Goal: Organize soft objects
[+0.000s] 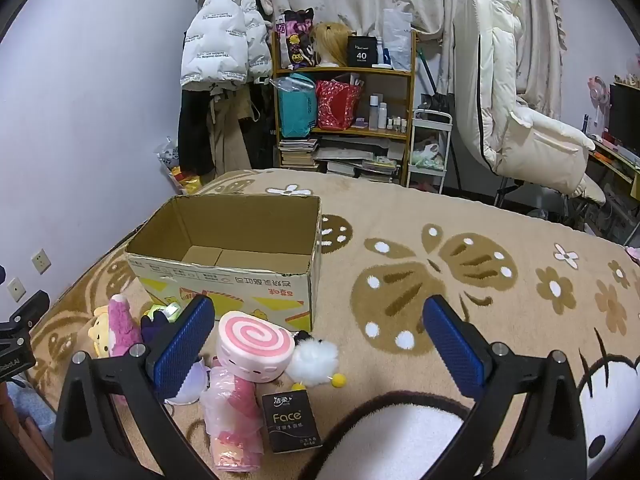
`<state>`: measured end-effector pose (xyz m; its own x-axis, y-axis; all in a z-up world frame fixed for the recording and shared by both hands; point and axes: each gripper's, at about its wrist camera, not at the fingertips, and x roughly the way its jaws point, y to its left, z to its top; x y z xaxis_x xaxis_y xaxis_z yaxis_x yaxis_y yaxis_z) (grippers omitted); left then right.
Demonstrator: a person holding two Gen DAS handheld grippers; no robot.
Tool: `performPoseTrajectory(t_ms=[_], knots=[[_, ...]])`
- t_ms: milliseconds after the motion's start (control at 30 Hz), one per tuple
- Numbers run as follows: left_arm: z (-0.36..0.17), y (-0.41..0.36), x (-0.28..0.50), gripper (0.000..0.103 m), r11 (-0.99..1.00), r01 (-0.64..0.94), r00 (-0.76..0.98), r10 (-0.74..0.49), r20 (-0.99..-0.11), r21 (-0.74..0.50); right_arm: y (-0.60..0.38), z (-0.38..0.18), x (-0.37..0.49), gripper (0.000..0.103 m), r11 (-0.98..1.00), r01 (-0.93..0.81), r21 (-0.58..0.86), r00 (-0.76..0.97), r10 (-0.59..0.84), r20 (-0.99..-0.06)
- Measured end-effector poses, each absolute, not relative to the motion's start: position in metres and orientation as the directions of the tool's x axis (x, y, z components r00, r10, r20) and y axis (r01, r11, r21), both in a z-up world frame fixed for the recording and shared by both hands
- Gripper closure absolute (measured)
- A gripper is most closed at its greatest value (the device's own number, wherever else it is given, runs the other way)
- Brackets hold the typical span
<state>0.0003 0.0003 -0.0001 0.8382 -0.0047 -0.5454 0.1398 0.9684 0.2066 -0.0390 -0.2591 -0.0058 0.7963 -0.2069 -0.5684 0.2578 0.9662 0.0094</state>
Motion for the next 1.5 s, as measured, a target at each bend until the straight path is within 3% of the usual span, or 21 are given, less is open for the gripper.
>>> performPoseTrajectory(t_ms=[1500], knots=[[0.0048, -0.0012, -0.0009, 0.001, 0.969, 0.138, 0.842, -0.006, -0.539, 0.206, -0.2596, -0.0054, -0.0394, 0.000, 0.966, 0.258, 0.008, 0.796, -0.208, -0.568]])
